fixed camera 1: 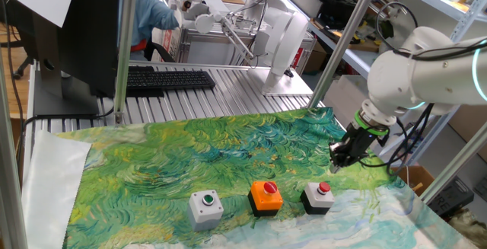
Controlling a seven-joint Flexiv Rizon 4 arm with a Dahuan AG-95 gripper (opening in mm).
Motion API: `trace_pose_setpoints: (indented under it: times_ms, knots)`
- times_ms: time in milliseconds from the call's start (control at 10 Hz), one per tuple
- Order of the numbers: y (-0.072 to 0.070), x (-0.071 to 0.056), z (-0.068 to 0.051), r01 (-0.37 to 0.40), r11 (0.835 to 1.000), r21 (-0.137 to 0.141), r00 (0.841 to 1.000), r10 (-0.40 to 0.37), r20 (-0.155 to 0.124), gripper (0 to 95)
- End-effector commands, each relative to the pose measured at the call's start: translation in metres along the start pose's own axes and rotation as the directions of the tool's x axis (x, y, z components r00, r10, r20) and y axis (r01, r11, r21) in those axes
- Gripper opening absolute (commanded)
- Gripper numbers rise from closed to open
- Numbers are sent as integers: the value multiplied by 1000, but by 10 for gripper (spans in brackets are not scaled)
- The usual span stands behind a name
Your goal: Press three buttons from left to right in sequence
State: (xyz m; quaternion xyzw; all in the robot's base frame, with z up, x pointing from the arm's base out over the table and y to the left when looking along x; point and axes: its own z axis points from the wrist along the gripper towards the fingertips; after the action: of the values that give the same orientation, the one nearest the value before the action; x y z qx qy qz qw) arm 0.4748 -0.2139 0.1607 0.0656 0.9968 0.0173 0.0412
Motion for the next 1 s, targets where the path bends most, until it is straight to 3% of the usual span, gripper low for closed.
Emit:
trace_pose_setpoints:
  times_ms: [100,300,1000]
  knots:
    - [0,-1,0,35,999,4,999,-35,2,0]
    - [2,-4,0,75,997,5,997,-75,2,0]
    - [2,-4,0,95,995,16,995,-95,2,0]
